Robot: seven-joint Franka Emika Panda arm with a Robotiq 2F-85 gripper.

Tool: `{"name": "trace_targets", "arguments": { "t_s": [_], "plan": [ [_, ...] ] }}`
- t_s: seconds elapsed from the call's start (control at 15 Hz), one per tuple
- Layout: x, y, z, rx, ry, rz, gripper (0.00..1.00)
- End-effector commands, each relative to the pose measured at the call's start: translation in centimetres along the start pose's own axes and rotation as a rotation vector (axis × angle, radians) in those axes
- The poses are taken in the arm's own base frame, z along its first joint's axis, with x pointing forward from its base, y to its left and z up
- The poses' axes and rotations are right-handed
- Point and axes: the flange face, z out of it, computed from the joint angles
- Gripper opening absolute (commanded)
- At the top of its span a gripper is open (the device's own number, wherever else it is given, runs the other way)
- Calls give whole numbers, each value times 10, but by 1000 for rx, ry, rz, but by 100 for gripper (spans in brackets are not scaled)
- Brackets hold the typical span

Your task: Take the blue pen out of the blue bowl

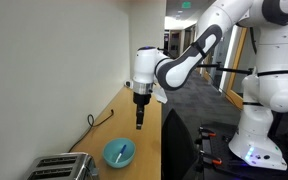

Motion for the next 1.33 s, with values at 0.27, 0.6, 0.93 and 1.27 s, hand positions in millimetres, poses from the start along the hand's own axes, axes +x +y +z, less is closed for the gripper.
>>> {"name": "trace_targets", "arguments": {
  "t_s": [0.27,0.6,0.93,1.27],
  "plan": [
    [30,15,61,-10,-53,-179,100],
    [32,22,65,-20,-48,-160,100],
    [32,20,64,-20,-48,-165,100],
    [34,1,89,-46,-77,-450,100]
  ]
}}
